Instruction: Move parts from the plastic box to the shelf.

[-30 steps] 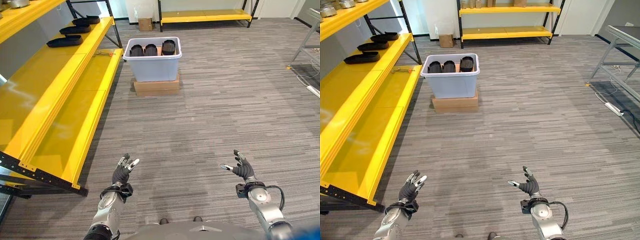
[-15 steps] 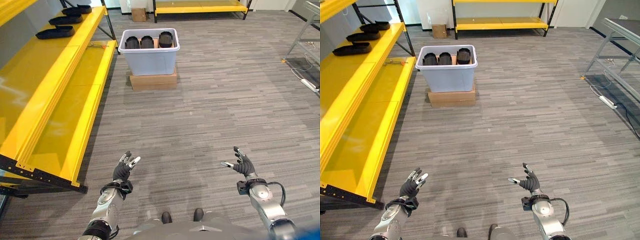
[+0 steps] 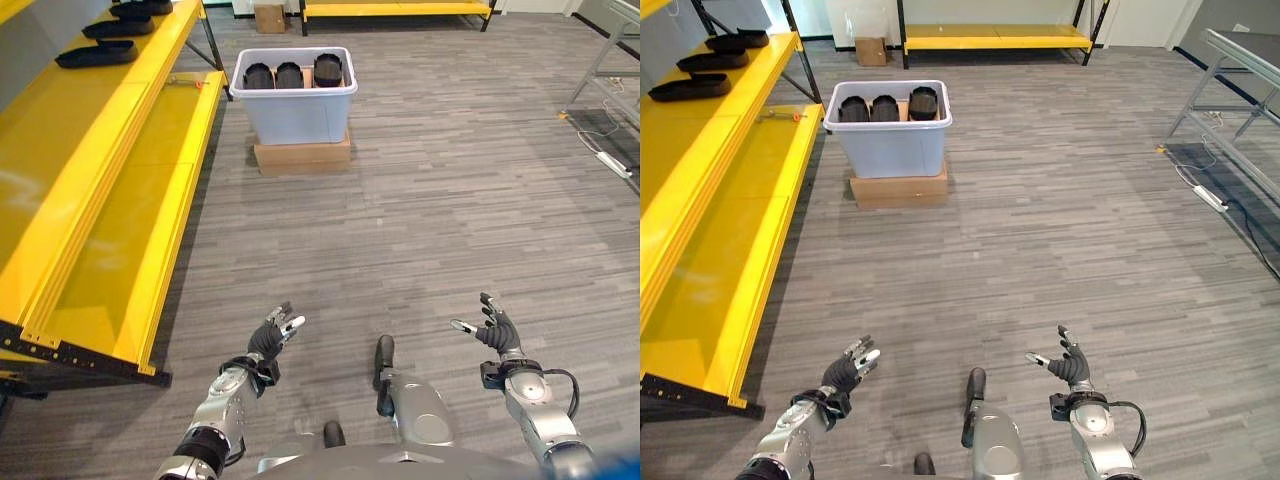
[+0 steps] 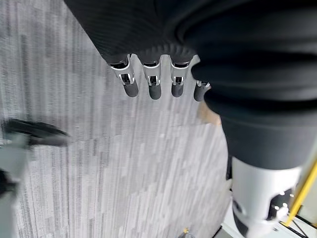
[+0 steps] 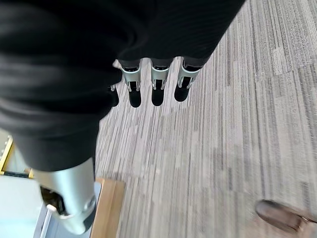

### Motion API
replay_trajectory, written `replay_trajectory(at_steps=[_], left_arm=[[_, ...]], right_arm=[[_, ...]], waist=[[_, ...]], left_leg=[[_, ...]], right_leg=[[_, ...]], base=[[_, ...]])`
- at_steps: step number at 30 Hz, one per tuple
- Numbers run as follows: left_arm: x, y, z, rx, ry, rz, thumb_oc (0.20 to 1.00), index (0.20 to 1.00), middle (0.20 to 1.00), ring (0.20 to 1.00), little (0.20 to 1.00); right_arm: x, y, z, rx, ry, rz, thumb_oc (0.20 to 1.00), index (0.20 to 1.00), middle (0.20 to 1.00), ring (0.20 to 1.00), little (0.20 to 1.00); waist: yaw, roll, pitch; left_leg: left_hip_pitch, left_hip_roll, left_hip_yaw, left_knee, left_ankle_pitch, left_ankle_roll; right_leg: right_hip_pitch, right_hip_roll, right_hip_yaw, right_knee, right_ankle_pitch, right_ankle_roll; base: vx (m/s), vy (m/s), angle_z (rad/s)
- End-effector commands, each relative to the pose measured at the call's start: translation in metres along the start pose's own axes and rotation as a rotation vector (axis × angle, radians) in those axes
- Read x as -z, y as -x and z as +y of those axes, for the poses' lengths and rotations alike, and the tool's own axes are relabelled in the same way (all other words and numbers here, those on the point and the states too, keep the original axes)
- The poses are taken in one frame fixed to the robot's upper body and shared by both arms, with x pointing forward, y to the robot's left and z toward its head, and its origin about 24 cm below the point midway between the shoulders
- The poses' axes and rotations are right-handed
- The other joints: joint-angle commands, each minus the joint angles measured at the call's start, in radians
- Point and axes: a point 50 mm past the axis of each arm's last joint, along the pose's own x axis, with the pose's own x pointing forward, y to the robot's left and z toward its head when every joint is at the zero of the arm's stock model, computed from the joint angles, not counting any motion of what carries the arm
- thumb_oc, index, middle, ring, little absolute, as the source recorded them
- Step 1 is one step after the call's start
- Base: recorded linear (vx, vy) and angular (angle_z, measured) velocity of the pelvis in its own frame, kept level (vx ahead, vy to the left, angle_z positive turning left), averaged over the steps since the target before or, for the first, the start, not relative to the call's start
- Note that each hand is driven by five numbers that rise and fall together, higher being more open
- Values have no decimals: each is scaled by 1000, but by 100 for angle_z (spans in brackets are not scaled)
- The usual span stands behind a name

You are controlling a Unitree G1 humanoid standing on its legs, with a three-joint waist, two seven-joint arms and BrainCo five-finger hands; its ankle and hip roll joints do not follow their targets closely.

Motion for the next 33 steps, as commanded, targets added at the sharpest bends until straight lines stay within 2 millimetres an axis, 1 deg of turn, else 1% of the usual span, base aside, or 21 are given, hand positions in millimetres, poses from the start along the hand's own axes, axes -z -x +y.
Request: replay_trajectory(at_steps=[1,2,3,8,9,12,13,15,16,17,18,20,21,23,24,25,28,29,30,31,33], left_arm=[[-11,-3,-13,102,-154,-45,1000,1000,1000,1000,1000],[-6,-4,-21,123,-161,-29,1000,1000,1000,1000,1000],[-6,-5,-24,130,-153,-21,1000,1000,1000,1000,1000],[8,-5,-33,208,-19,76,1000,1000,1000,1000,1000],[12,-4,-36,207,24,86,1000,1000,1000,1000,1000],[13,-3,-28,151,30,79,1000,1000,1000,1000,1000],[15,-3,-20,107,60,83,1000,1000,1000,1000,1000],[16,-3,-14,74,75,82,1000,1000,1000,1000,1000],[17,-2,-10,49,85,75,1000,1000,1000,1000,1000],[18,-2,-5,23,91,66,1000,1000,1000,1000,1000],[17,-2,-3,13,92,61,1000,1000,1000,1000,1000],[17,-2,-2,3,95,59,1000,1000,1000,1000,1000],[13,-3,1,-18,111,44,1000,1000,1000,1000,1000],[11,-2,2,-31,135,27,1000,1000,1000,1000,1000],[13,-1,4,-49,153,20,1000,1000,1000,1000,1000],[14,-1,4,-55,155,19,1000,1000,1000,1000,1000],[15,0,6,-98,168,13,1000,1000,1000,1000,1000],[16,0,6,-104,175,14,1000,1000,1000,1000,1000],[17,1,8,-119,190,13,1000,1000,1000,1000,1000],[20,3,11,-135,204,14,1000,1000,1000,1000,1000],[23,5,13,-156,221,13,1000,1000,1000,1000,1000]], right_arm=[[-28,-11,-16,77,-26,-136,1000,1000,1000,1000,1000],[-26,-8,-22,107,-26,-133,1000,1000,1000,1000,1000],[-28,-9,-24,117,-21,-140,1000,1000,1000,1000,1000],[-28,-12,-31,128,-27,-124,1000,1000,1000,1000,1000],[-28,-14,-41,142,-26,-107,1000,1000,1000,1000,1000],[-28,-15,-49,138,0,-107,1000,1000,1000,1000,1000],[-28,-15,-53,137,22,-111,1000,1000,1000,1000,1000],[-28,-14,-56,137,26,-117,1000,1000,1000,1000,1000],[-28,-14,-58,136,31,-122,1000,1000,1000,1000,1000],[-28,-13,-59,137,40,-127,1000,1000,1000,1000,1000],[-28,-12,-59,140,44,-128,1000,1000,1000,1000,1000],[-27,-12,-59,139,47,-126,1000,1000,1000,1000,1000],[-28,-12,-58,139,43,-131,1000,1000,1000,1000,1000],[-30,-14,-53,123,50,-138,1000,1000,1000,1000,1000],[-32,-15,-47,107,66,-140,1000,1000,1000,1000,1000],[-32,-15,-46,103,70,-141,1000,1000,1000,1000,1000],[-31,-13,-38,81,86,-134,1000,1000,1000,1000,1000],[-31,-13,-37,77,90,-132,1000,1000,1000,1000,1000],[-30,-12,-35,67,100,-130,1000,1000,1000,1000,1000],[-28,-11,-35,58,103,-128,1000,1000,1000,1000,1000],[-27,-10,-33,48,106,-127,1000,1000,1000,1000,1000]], waist=[[-19,-10,-23],[-41,-17,-41],[-41,-28,-62],[-41,-28,-90],[-43,-17,-111],[-46,-2,-129],[-48,10,-138],[-47,13,-137],[-46,10,-133],[-41,-2,-124],[-34,-15,-111],[-32,-15,-104],[-17,-17,-70],[-9,-22,-57],[-9,-28,-57],[-9,-28,-57],[-3,-21,-65],[0,-20,-66],[11,-12,-67],[18,-8,-65],[23,-6,-66]], left_leg=[[7,20,0,-24,-53,-54],[16,20,-15,-23,-63,-51],[23,16,1,-17,-75,-54],[34,20,18,9,-97,-60],[49,25,24,39,-114,-73],[43,41,32,116,-62,-105],[11,71,48,242,38,-148],[-36,95,64,374,108,-180],[-74,116,77,478,150,-201],[-165,150,87,669,200,-227],[-242,177,96,801,213,-232],[-280,192,96,851,218,-235],[-405,273,88,954,186,-239],[-411,292,128,804,141,-207],[-380,290,168,634,131,-192],[-376,286,172,575,136,-192],[-357,251,146,211,191,-202],[-355,251,135,178,200,-205],[-363,264,112,99,254,-209],[-361,281,92,59,281,-221],[-368,308,84,19,297,-229]], right_leg=[[27,51,84,-22,156,13],[43,67,143,-29,166,11],[66,66,126,-32,165,4],[100,70,97,-28,132,-25],[123,93,85,-37,108,-54],[141,119,73,-45,79,-83],[157,140,63,-50,54,-114],[178,149,60,-52,31,-137],[195,153,58,-52,13,-155],[221,154,65,-52,-12,-180],[246,150,70,-53,-23,-192],[256,153,70,-53,-30,-198],[317,169,84,-55,-58,-209],[347,162,93,-61,-72,-202],[361,152,102,-70,-78,-192],[365,150,104,-72,-79,-189],[387,131,112,-84,-84,-158],[391,130,114,-86,-86,-155],[389,134,121,-86,-80,-155],[400,132,127,-85,-88,-152],[405,126,129,-76,-98,-149]], base=[[551,-275,19],[744,-396,67],[554,-317,100],[293,-193,31],[406,-287,-5],[278,-257,-8],[207,-279,-16],[186,-274,-6],[208,-329,-5],[191,-346,-11],[141,-272,-10],[121,-170,2],[220,-176,-13],[236,-35,-29],[187,100,-32],[192,147,-35],[189,189,4],[175,161,-3],[183,142,-14],[190,145,-19],[219,159,-26]])
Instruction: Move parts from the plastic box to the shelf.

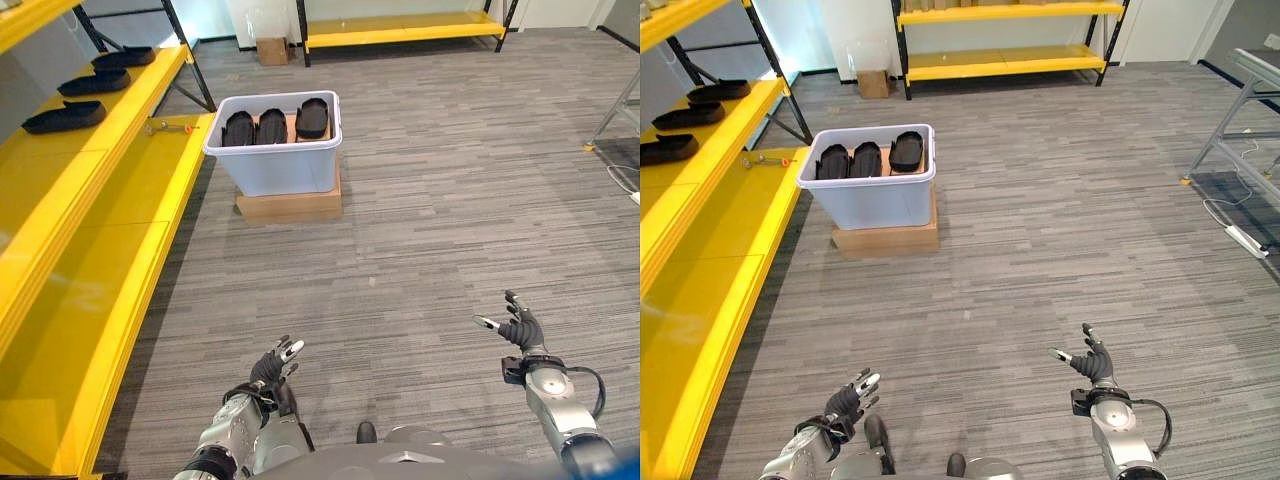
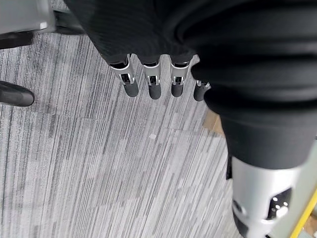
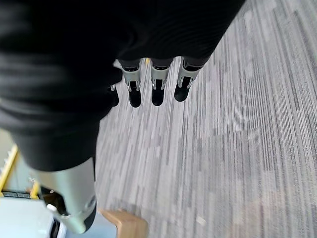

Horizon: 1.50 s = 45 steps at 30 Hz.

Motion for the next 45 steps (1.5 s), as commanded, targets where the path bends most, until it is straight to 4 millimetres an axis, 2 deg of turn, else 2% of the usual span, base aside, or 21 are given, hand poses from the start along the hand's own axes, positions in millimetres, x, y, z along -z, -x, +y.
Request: replay_trajectory(at_steps=[1,3,8,12,18,19,20,21,22,24,26,27,30,31,32,34,36,39,43,44,45], left_arm=[[-14,-1,-1,-22,75,-112,1000,1000,1000,1000,1000],[-11,0,3,-65,88,-117,1000,1000,1000,1000,1000],[-9,1,11,-137,108,-135,1000,1000,1000,1000,1000],[-11,1,12,-140,52,-134,1000,1000,1000,1000,1000],[-23,-2,8,-134,-140,-151,1000,1000,1000,1000,1000],[-26,-2,8,-127,-189,-158,1000,1000,1000,1000,1000],[-33,-3,5,-101,-310,-179,1000,1000,1000,1000,1000],[-36,-3,2,-90,-349,-186,1000,1000,1000,1000,1000],[-42,-4,-2,-64,-416,-200,1000,1000,1000,1000,1000],[-44,-4,-5,-45,-433,-203,1000,1000,1000,1000,1000],[-47,-4,-9,-20,-432,-219,1000,1000,1000,1000,1000],[-50,-5,-15,9,-418,-232,1000,1000,1000,1000,1000],[-54,-6,-21,40,-412,-236,1000,1000,1000,1000,1000],[-56,-6,-22,46,-405,-232,1000,1000,1000,1000,1000],[-58,-7,-25,53,-401,-227,1000,1000,1000,1000,1000],[-57,-7,-26,59,-407,-224,1000,1000,1000,1000,1000],[-54,-9,-30,81,-409,-202,1000,1000,1000,1000,1000],[-43,-7,-32,120,-439,-173,1000,1000,1000,1000,1000],[-30,-3,-31,136,-468,-143,1000,1000,1000,1000,1000],[-26,-3,-31,148,-477,-132,1000,1000,1000,1000,1000],[-24,-3,-33,151,-487,-130,1000,1000,1000,1000,1000]], right_arm=[[-21,-1,-15,20,32,-117,1000,1000,1000,1000,1000],[-20,0,-14,10,41,-117,1000,1000,1000,1000,1000],[-17,1,-10,-17,49,-108,1000,1000,1000,1000,1000],[-10,4,-8,-37,27,-81,1000,1000,1000,1000,1000],[-20,3,8,-65,-4,-114,1000,1000,1000,1000,1000],[-23,2,11,-73,-12,-120,1000,1000,1000,1000,1000],[-29,1,17,-93,-16,-140,1000,1000,1000,1000,1000],[-31,1,20,-99,-17,-148,1000,1000,1000,1000,1000],[-36,0,24,-99,-27,-162,1000,1000,1000,1000,1000],[-38,0,27,-97,-35,-166,1000,1000,1000,1000,1000],[-41,-2,30,-97,-44,-171,1000,1000,1000,1000,1000],[-43,-2,29,-79,-48,-177,1000,1000,1000,1000,1000],[-43,-3,26,-50,-75,-178,1000,1000,1000,1000,1000],[-43,-3,24,-38,-90,-184,1000,1000,1000,1000,1000],[-43,-3,22,-24,-103,-187,1000,1000,1000,1000,1000],[-41,-3,21,-20,-121,-176,1000,1000,1000,1000,1000],[-30,-2,20,4,-164,-115,1000,1000,1000,1000,1000],[-19,-2,18,45,-171,-72,1000,1000,1000,1000,1000],[-10,1,15,102,-166,-41,1000,1000,1000,1000,1000],[-5,3,12,132,-143,-23,1000,1000,1000,1000,1000],[-1,4,8,160,-129,-7,1000,1000,1000,1000,1000]], waist=[[17,3,5],[12,1,7],[12,13,3],[16,10,-17],[27,1,-39],[28,0,-41],[31,-9,-44],[35,-9,-45],[43,-1,-44],[47,6,-39],[43,15,-27],[27,21,-15],[15,23,-3],[13,21,3],[13,15,7],[7,11,12],[-8,-5,17],[-7,2,31],[-12,-10,37],[-24,-18,24],[-32,-21,14]], left_leg=[[32,56,27,28,66,-15],[40,69,33,20,58,-27],[68,87,46,20,47,-20],[86,28,50,59,-13,13],[99,-62,45,79,-77,80],[102,-76,50,77,-85,92],[124,-125,55,58,-113,116],[134,-145,60,46,-120,130],[155,-177,76,26,-137,155],[173,-189,80,16,-147,168],[198,-199,75,6,-159,174],[226,-205,54,-2,-170,171],[251,-205,39,-2,-183,165],[264,-204,39,-2,-191,161],[283,-201,50,-2,-201,152],[303,-201,49,-2,-220,147],[321,-207,47,8,-245,146],[351,-183,42,28,-276,134],[361,-172,39,61,-295,128],[362,-175,20,69,-304,129],[367,-174,14,75,-310,127]], right_leg=[[11,-109,-59,30,-16,142],[23,-126,-68,47,-39,149],[19,-145,-85,95,-67,154],[40,-168,-98,117,-81,173],[9,-204,-102,223,-76,208],[-1,-210,-105,257,-66,216],[-17,-237,-113,355,-34,243],[-34,-254,-119,412,-5,253],[-79,-297,-142,551,53,265],[-119,-314,-149,638,84,271],[-176,-289,-147,691,79,270],[-233,-228,-147,665,47,263],[-262,-199,-157,589,26,253],[-267,-203,-169,512,36,255],[-272,-224,-189,374,72,258],[-275,-239,-179,262,129,275],[-314,-289,-130,116,257,297],[-325,-319,-125,23,278,323],[-316,-323,-107,-28,292,323],[-311,-311,-59,-28,287,324],[-296,-294,-44,-28,285,319]], base=[[248,186,-23],[260,232,-11],[229,281,-12],[283,369,8],[184,329,7],[220,395,15],[214,406,19],[275,585,25],[144,388,26],[117,300,11],[135,210,-12],[140,111,-13],[129,15,15],[153,-78,51],[195,-103,30],[173,-112,-19],[276,-167,-8],[323,-152,8],[321,-254,13],[344,-300,14],[411,-305,26]])
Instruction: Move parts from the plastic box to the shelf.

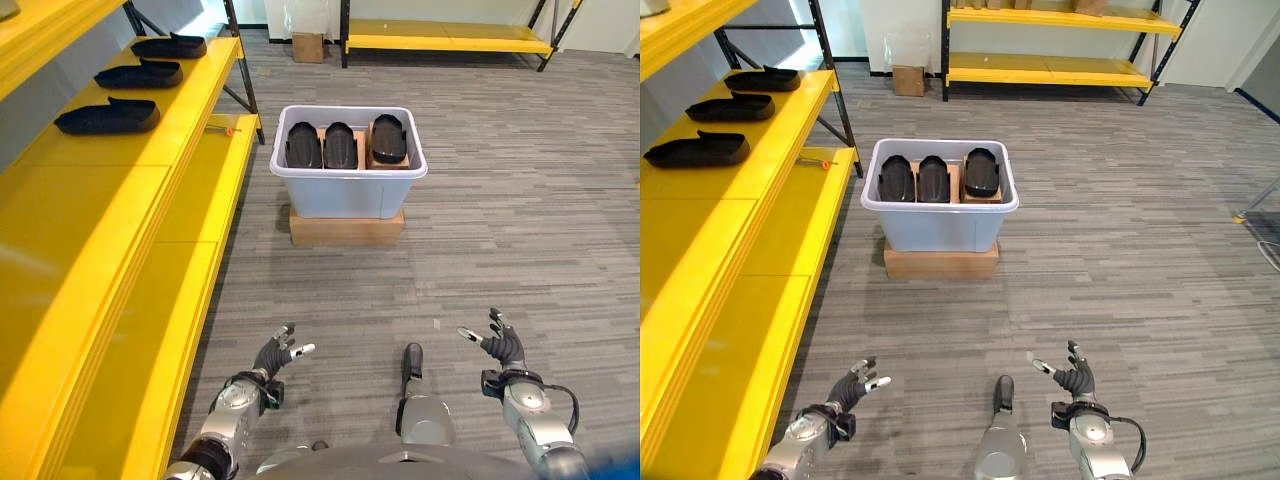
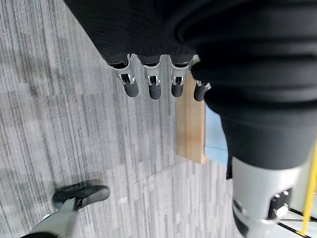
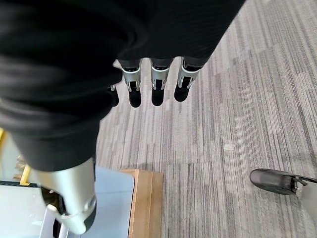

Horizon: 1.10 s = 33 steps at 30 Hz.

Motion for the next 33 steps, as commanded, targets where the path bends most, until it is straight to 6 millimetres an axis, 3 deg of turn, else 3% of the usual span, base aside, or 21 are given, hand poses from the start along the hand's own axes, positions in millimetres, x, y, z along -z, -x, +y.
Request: replay_trajectory(at_steps=[1,6,7,9,10,14,16,17,18,20,22,24,27,28,29,30,31,33], left_arm=[[-21,-5,-11,60,-53,-107,1000,1000,1000,1000,1000],[-17,-2,-12,45,-10,-102,1000,1000,1000,1000,1000],[-13,1,-12,35,13,-104,1000,1000,1000,1000,1000],[-12,2,-12,30,23,-105,1000,1000,1000,1000,1000],[-11,2,-13,21,54,-120,1000,1000,1000,1000,1000],[-15,-1,-14,14,125,-136,1000,1000,1000,1000,1000],[-21,-4,-13,-11,213,-152,1000,1000,1000,1000,1000],[-22,-5,-13,-16,220,-158,1000,1000,1000,1000,1000],[-29,-8,-15,-17,238,-183,1000,1000,1000,1000,1000],[-35,-8,-19,3,268,-204,1000,1000,1000,1000,1000],[-42,-7,-21,18,284,-229,1000,1000,1000,1000,1000],[-44,-6,-19,9,291,-240,1000,1000,1000,1000,1000],[-45,-5,-14,-39,298,-249,1000,1000,1000,1000,1000],[-44,-5,-14,-44,298,-249,1000,1000,1000,1000,1000],[-40,-3,-7,-79,302,-243,1000,1000,1000,1000,1000],[-36,-1,-1,-108,308,-241,1000,1000,1000,1000,1000],[-37,2,4,-112,313,-275,1000,1000,1000,1000,1000],[-42,3,5,-110,319,-308,1000,1000,1000,1000,1000]], right_arm=[[-24,-9,-17,119,4,-104,1000,1000,1000,1000,1000],[-22,-12,-28,205,36,-91,1000,1000,1000,1000,1000],[-23,-14,-34,227,62,-99,1000,1000,1000,1000,1000],[-25,-15,-36,225,76,-107,1000,1000,1000,1000,1000],[-32,-17,-39,216,109,-140,1000,1000,1000,1000,1000],[-37,-19,-42,200,126,-163,1000,1000,1000,1000,1000],[-38,-19,-45,199,127,-167,1000,1000,1000,1000,1000],[-38,-19,-45,200,127,-166,1000,1000,1000,1000,1000],[-37,-19,-48,205,119,-165,1000,1000,1000,1000,1000],[-36,-18,-49,207,101,-156,1000,1000,1000,1000,1000],[-36,-18,-48,200,90,-159,1000,1000,1000,1000,1000],[-37,-18,-45,187,91,-162,1000,1000,1000,1000,1000],[-36,-15,-37,146,122,-177,1000,1000,1000,1000,1000],[-36,-14,-37,146,125,-180,1000,1000,1000,1000,1000],[-36,-12,-34,142,132,-196,1000,1000,1000,1000,1000],[-38,-11,-32,141,116,-207,1000,1000,1000,1000,1000],[-41,-9,-31,122,118,-229,1000,1000,1000,1000,1000],[-44,-8,-31,96,128,-248,1000,1000,1000,1000,1000]], waist=[[-16,-23,-5],[-24,-17,-22],[-23,-6,-31],[-23,0,-36],[-21,13,-48],[-20,11,-54],[-24,16,-52],[-24,13,-51],[-19,4,-42],[-7,-1,-28],[1,-13,-4],[-2,-13,4],[5,3,8],[6,3,8],[16,9,9],[28,16,10],[36,16,13],[35,20,17]], left_leg=[[-28,27,-4,80,-70,-4],[11,48,21,96,-85,-23],[17,75,42,136,-62,-41],[14,87,45,159,-36,-54],[-28,132,41,269,92,-96],[-76,162,47,398,141,-116],[-143,227,74,599,205,-161],[-169,238,72,638,216,-165],[-225,244,73,720,185,-155],[-304,227,62,735,170,-138],[-382,223,90,696,139,-107],[-385,222,123,599,145,-100],[-372,173,92,268,202,-106],[-369,170,88,248,207,-108],[-364,170,55,145,249,-121],[-377,191,22,78,307,-127],[-407,232,7,20,313,-137],[-399,249,5,9,297,-137]], right_leg=[[36,54,70,16,91,1],[44,89,43,97,30,-29],[70,117,21,112,-10,-65],[78,132,14,115,-26,-80],[110,180,12,102,-62,-126],[133,203,14,94,-91,-160],[174,241,-3,93,-143,-198],[181,245,-5,92,-148,-205],[205,250,-7,89,-164,-216],[232,251,0,83,-172,-221],[264,248,24,71,-177,-218],[280,245,30,64,-184,-214],[304,230,37,54,-182,-183],[306,229,38,53,-182,-181],[325,228,48,45,-184,-172],[323,235,62,45,-176,-174],[335,223,78,68,-199,-169],[349,210,84,98,-229,-163]], base=[[274,-212,48],[321,-279,16],[379,-369,-12],[319,-362,-4],[292,-388,-14],[209,-286,-20],[243,-351,-18],[208,-380,-1],[176,-261,13],[178,-216,7],[138,-79,-6],[149,72,-23],[186,188,-30],[236,176,-34],[241,160,-37],[485,327,-31],[464,348,-42],[371,318,-49]])
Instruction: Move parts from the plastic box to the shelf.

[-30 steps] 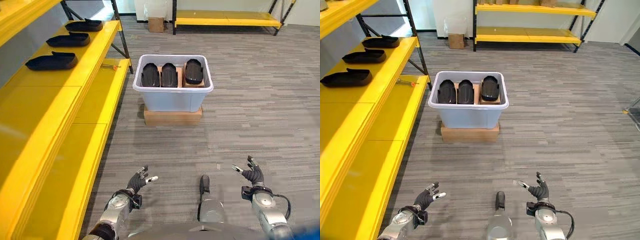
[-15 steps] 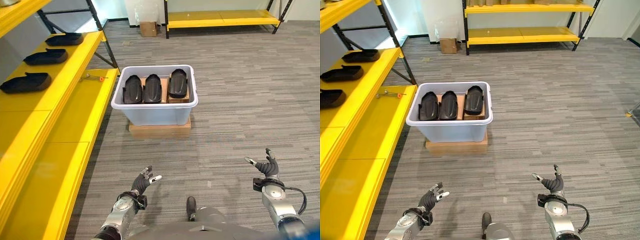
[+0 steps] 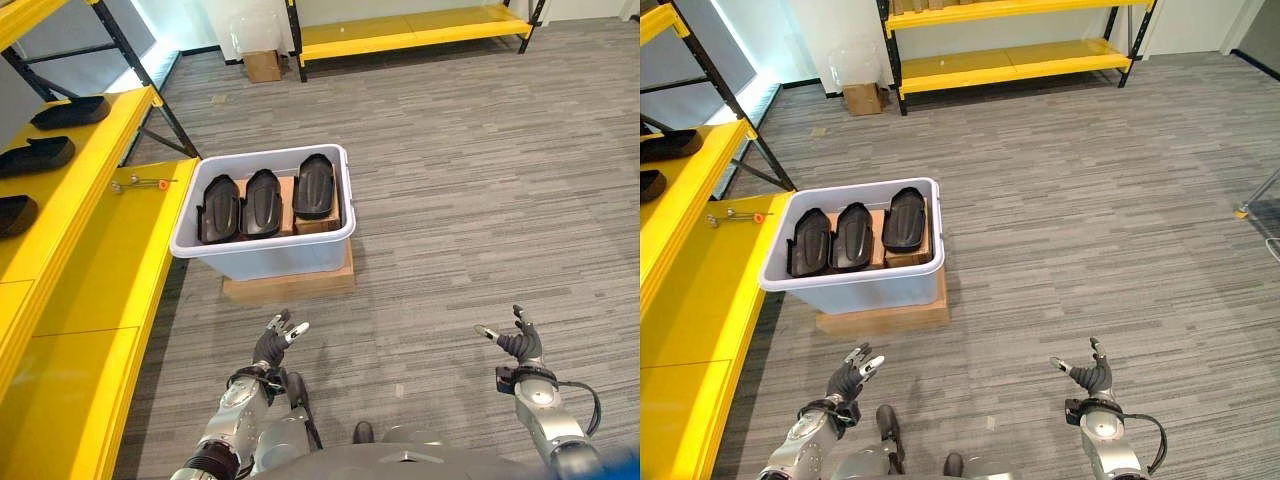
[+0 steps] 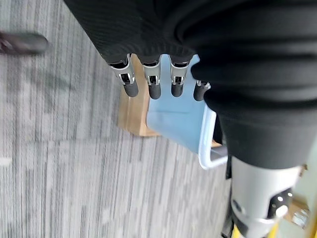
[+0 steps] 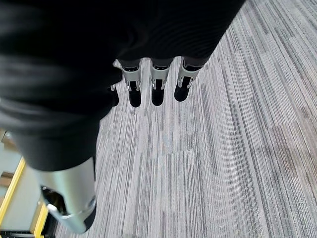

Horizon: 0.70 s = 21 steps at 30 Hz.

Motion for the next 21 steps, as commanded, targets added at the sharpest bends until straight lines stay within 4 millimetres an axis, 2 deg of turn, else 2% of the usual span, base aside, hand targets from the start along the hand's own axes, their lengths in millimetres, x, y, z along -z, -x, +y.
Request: replay_trajectory(at_steps=[1,3,4,7,9,10,13,15,16,19,20,21], left_arm=[[-26,-1,-20,73,34,-174,1000,1000,1000,1000,1000],[-29,0,-23,90,11,-192,1000,1000,1000,1000,1000],[-30,0,-24,91,9,-193,1000,1000,1000,1000,1000],[-35,-2,-27,121,-100,-198,1000,1000,1000,1000,1000],[-38,-2,-28,114,-131,-212,1000,1000,1000,1000,1000],[-43,-4,-27,87,-158,-229,1000,1000,1000,1000,1000],[-46,-6,-24,65,-151,-217,1000,1000,1000,1000,1000],[-47,-5,-23,73,-191,-218,1000,1000,1000,1000,1000],[-46,-4,-21,66,-219,-209,1000,1000,1000,1000,1000],[-45,-3,-18,51,-208,-199,1000,1000,1000,1000,1000],[-43,-3,-15,38,-195,-188,1000,1000,1000,1000,1000],[-42,-2,-14,34,-186,-186,1000,1000,1000,1000,1000]], right_arm=[[-36,-4,-24,18,-1,-206,1000,1000,1000,1000,1000],[-37,-4,-25,2,1,-221,1000,1000,1000,1000,1000],[-38,-4,-25,2,1,-223,1000,1000,1000,1000,1000],[-40,-2,-18,-21,-21,-233,1000,1000,1000,1000,1000],[-41,-1,-15,-26,-24,-235,1000,1000,1000,1000,1000],[-45,-1,-10,-33,-39,-241,1000,1000,1000,1000,1000],[-52,-2,-2,-38,-64,-257,1000,1000,1000,1000,1000],[-58,-2,5,-41,-91,-267,1000,1000,1000,1000,1000],[-66,-3,12,-58,-106,-282,1000,1000,1000,1000,1000],[-70,-2,19,-75,-101,-292,1000,1000,1000,1000,1000],[-71,-1,23,-92,-89,-296,1000,1000,1000,1000,1000],[-71,-1,25,-98,-85,-297,1000,1000,1000,1000,1000]], waist=[[2,50,3],[0,52,3],[2,57,4],[-1,58,-22],[1,57,-29],[5,58,-38],[14,53,-47],[27,46,-54],[46,44,-58],[57,48,-52],[63,46,-43],[64,52,-37]], left_leg=[[35,131,56,34,9,-39],[55,121,49,50,-16,-39],[48,129,57,55,-9,-32],[85,71,100,71,-45,1],[91,59,100,72,-53,9],[101,34,92,76,-71,28],[123,-8,84,69,-98,63],[139,-43,77,48,-114,91],[155,-86,59,28,-137,121],[173,-108,62,25,-156,143],[209,-136,52,21,-184,155],[223,-137,50,19,-190,157]], right_leg=[[17,-141,-40,9,32,-1],[29,-155,-40,49,-3,4],[22,-150,-39,52,3,1],[54,-166,-74,83,-29,21],[54,-169,-78,93,-33,23],[41,-179,-85,143,-36,32],[7,-198,-92,234,3,54],[-20,-215,-97,334,56,79],[-61,-234,-105,490,124,102],[-109,-260,-122,621,177,115],[-166,-304,-129,742,213,141],[-204,-309,-124,786,225,142]], base=[[298,293,-36],[271,250,-39],[329,338,-21],[302,323,4],[258,280,23],[314,371,36],[224,288,21],[209,299,31],[207,331,20],[172,290,5],[206,294,2],[174,244,-1]])
